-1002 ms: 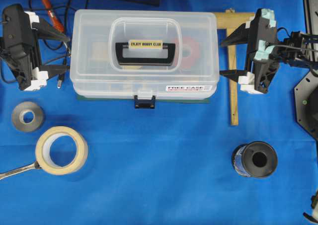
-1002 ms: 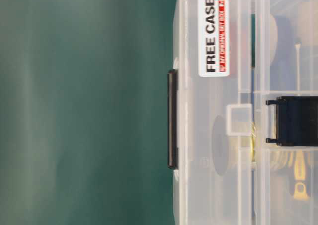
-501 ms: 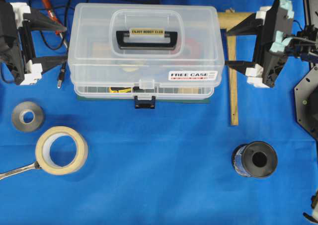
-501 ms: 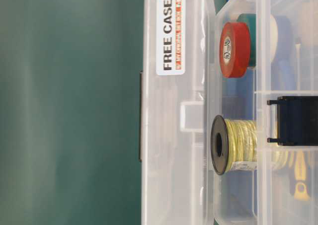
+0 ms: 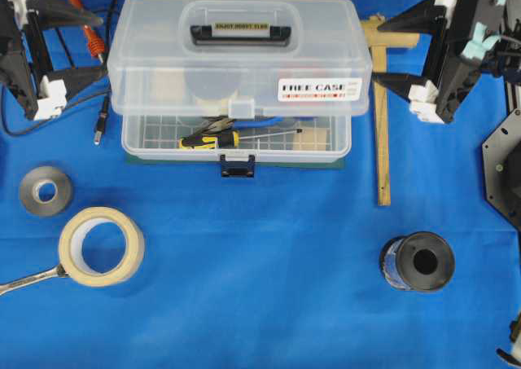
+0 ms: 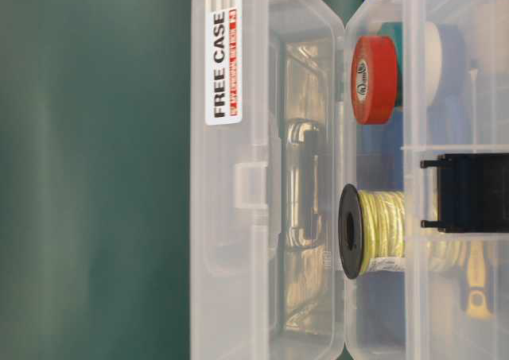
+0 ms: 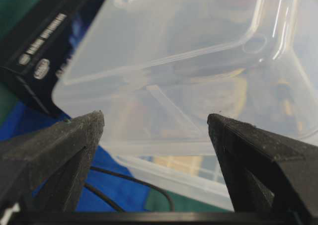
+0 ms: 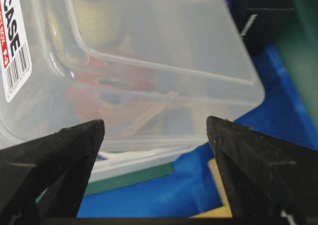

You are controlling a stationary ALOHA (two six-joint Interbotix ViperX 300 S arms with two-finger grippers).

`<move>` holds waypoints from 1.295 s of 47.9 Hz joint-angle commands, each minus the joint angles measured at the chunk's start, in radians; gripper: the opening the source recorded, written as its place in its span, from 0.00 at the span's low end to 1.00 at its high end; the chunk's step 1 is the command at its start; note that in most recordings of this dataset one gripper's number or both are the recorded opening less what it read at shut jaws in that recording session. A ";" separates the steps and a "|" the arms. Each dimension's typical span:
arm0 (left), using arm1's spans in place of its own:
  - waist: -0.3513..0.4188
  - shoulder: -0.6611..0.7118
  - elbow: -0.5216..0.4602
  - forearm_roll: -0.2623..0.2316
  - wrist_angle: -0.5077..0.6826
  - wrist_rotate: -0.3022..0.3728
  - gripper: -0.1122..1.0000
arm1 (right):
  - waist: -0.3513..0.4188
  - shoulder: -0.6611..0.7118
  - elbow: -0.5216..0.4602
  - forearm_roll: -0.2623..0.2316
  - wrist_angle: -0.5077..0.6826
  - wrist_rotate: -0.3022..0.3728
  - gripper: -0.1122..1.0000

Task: Open the tool box with both arms.
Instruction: 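Lift the lid with both grippers and swing it back away from the front, then push the lid fully open with both grippers, then release it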

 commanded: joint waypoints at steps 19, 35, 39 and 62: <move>0.063 0.028 -0.046 -0.005 -0.129 0.005 0.87 | -0.071 0.008 -0.058 0.005 -0.089 0.002 0.87; 0.130 0.074 -0.064 -0.005 -0.184 0.005 0.87 | -0.137 0.012 -0.060 0.005 -0.114 0.000 0.87; 0.147 0.089 -0.072 -0.005 -0.190 0.005 0.87 | -0.150 0.017 -0.063 0.005 -0.115 0.000 0.87; 0.233 0.198 -0.133 -0.005 -0.215 0.035 0.87 | -0.235 0.092 -0.092 -0.014 -0.144 -0.003 0.87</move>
